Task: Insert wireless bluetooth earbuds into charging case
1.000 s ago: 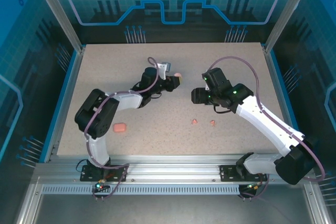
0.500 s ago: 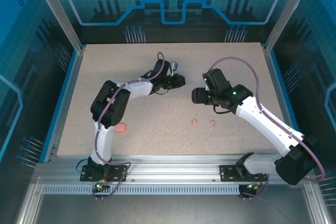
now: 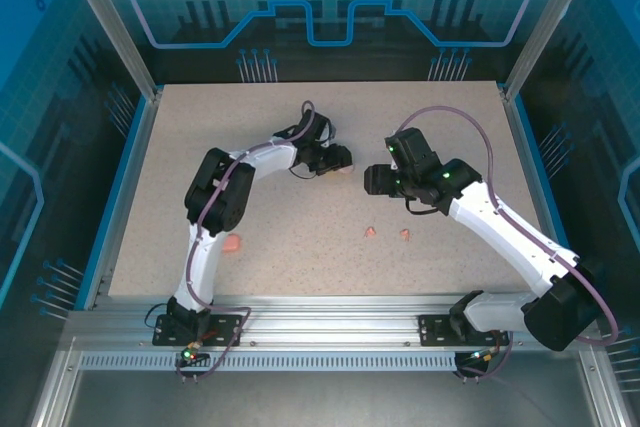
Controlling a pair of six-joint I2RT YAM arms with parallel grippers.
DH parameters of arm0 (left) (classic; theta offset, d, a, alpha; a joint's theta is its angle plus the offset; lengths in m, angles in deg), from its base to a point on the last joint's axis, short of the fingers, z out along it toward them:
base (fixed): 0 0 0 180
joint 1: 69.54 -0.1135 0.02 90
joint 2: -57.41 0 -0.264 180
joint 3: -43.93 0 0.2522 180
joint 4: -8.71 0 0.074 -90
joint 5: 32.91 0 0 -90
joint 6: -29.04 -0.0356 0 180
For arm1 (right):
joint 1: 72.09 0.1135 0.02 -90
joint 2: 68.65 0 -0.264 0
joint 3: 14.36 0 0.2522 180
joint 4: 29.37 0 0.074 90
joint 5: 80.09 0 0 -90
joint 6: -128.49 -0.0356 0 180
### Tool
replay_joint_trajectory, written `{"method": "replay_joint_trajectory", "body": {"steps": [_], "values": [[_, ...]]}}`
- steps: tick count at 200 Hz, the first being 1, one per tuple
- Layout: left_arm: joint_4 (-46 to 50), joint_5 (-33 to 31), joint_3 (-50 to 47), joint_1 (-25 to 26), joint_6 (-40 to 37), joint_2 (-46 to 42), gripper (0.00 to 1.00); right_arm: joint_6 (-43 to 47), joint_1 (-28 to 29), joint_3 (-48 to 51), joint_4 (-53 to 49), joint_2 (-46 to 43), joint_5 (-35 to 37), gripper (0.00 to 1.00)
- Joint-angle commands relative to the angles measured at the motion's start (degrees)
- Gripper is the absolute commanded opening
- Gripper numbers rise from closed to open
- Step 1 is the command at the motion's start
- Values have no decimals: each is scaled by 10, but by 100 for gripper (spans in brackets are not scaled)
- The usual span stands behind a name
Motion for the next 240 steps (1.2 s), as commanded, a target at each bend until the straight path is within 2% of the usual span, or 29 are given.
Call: {"method": "replay_joint_trajectory", "body": {"steps": [1, 74, 75, 78, 82, 85, 127, 161, 190, 213, 240], "values": [[47, -14, 17, -12, -14, 8, 54, -1, -6, -21, -2, 3, 11, 64], [96, -68, 27, -38, -60, -28, 74, 16, -7, -42, -12, 15, 13, 67], [96, -69, 27, -40, -60, -29, 75, 16, -7, -42, -12, 15, 13, 68], [99, -72, 27, -40, -63, -32, 88, 17, -8, -43, -12, 16, 13, 68], [102, -77, 26, -42, -67, -38, 96, 18, -8, -44, -12, 17, 14, 68], [104, -81, 25, -43, -70, -42, 98, 18, -8, -45, -13, 17, 14, 69], [127, -117, 1, -59, -106, -120, 99, 21, -11, -50, -10, 29, 7, 76], [114, -155, -59, -70, -118, -219, 99, 22, -12, -53, 2, 47, -5, 78], [83, -184, -125, -82, -121, -304, 99, 13, -6, -60, 16, 77, -30, 78], [46, -197, -183, -96, -121, -367, 99, 5, 18, -73, 26, 116, -37, 78], [-44, -226, -284, -118, -90, -441, 99, -1, 58, -108, 27, 171, -38, 78]]}}
